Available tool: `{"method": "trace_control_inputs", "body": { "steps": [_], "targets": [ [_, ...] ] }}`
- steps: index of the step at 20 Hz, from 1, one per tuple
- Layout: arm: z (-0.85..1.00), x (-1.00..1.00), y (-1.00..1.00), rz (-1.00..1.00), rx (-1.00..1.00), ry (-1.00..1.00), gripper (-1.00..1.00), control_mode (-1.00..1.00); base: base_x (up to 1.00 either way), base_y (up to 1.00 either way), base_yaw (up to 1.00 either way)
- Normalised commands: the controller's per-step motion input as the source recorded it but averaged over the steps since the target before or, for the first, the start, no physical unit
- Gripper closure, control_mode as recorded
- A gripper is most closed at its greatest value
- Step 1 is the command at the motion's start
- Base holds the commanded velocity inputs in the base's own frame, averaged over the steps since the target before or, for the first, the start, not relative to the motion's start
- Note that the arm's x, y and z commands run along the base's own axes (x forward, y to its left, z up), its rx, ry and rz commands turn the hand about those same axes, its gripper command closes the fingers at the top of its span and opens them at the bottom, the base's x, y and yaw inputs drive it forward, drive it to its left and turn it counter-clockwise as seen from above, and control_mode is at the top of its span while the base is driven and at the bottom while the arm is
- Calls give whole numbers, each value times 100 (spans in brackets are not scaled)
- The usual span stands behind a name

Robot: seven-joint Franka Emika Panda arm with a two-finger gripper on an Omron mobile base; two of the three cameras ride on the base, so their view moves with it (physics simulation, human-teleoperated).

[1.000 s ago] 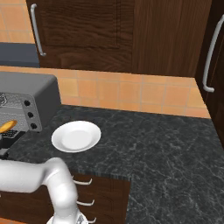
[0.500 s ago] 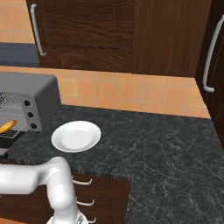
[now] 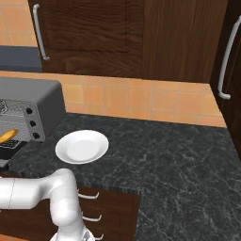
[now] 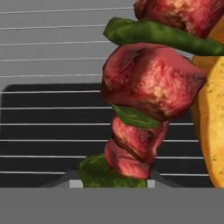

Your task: Pick up the kebab skewer and baguette bread, and place them inside the toaster oven. Close the toaster oven door and start by setting the timer.

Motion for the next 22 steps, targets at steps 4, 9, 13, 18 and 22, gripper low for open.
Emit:
{"method": "trace_control_inputs", "body": {
  "steps": [4, 9, 13, 18, 22],
  "targets": [
    [-11, 1, 0, 0, 0, 0, 100, -100, 0, 0, 0],
    [-10, 11, 0, 0, 0, 0, 100, -100, 0, 0, 0],
    [-6, 7, 0, 0, 0, 0, 100, -100, 0, 0, 0],
    [-6, 9, 1, 0, 0, 0, 100, -100, 0, 0, 0],
    [-8, 20, 5, 0, 0, 0, 100, -100, 0, 0, 0]
  ]
}}
